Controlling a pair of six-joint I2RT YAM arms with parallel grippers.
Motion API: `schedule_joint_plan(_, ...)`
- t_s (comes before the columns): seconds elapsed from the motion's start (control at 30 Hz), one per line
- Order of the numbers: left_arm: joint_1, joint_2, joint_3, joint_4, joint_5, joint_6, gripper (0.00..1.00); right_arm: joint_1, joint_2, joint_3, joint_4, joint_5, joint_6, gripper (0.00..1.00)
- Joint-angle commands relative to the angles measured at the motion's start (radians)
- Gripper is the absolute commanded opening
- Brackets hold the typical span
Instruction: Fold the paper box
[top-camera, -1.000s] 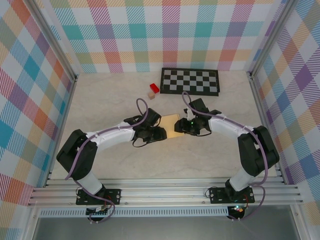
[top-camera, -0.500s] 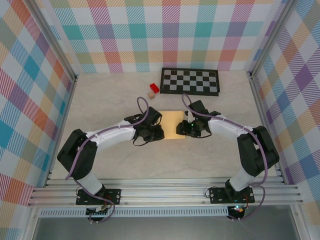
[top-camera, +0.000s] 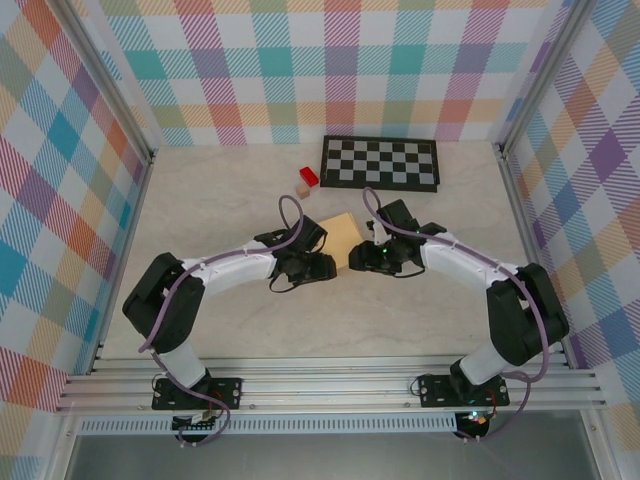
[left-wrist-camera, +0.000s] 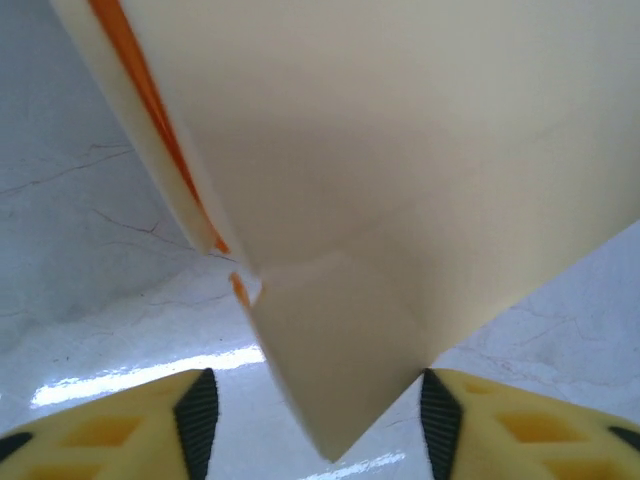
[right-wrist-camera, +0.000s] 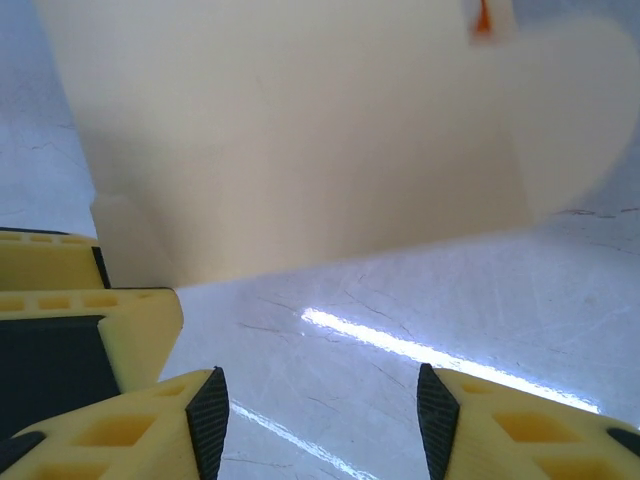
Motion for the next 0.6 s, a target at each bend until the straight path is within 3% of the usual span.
schedule_joint_plan(0.0,0.014,0.002,0.026,-0.012,-0.020,0.001,0.67,-0.003,-0.028,0.023,-0.039,0.003,-0.039,0.56)
schedule_joint_plan(0.2,0.061,-0.030,0.042,-0.068,-0.033,0.039,0.82,-0.018,-0.039,0.075,-0.107,0.046,-0.101,0.56)
schedule_joint_plan(0.57,0.202,-0.151,0.081,-0.107,0.020,0.085,0.81,-0.090,0.002,0.265,-0.197,0.072,-0.256,0.57)
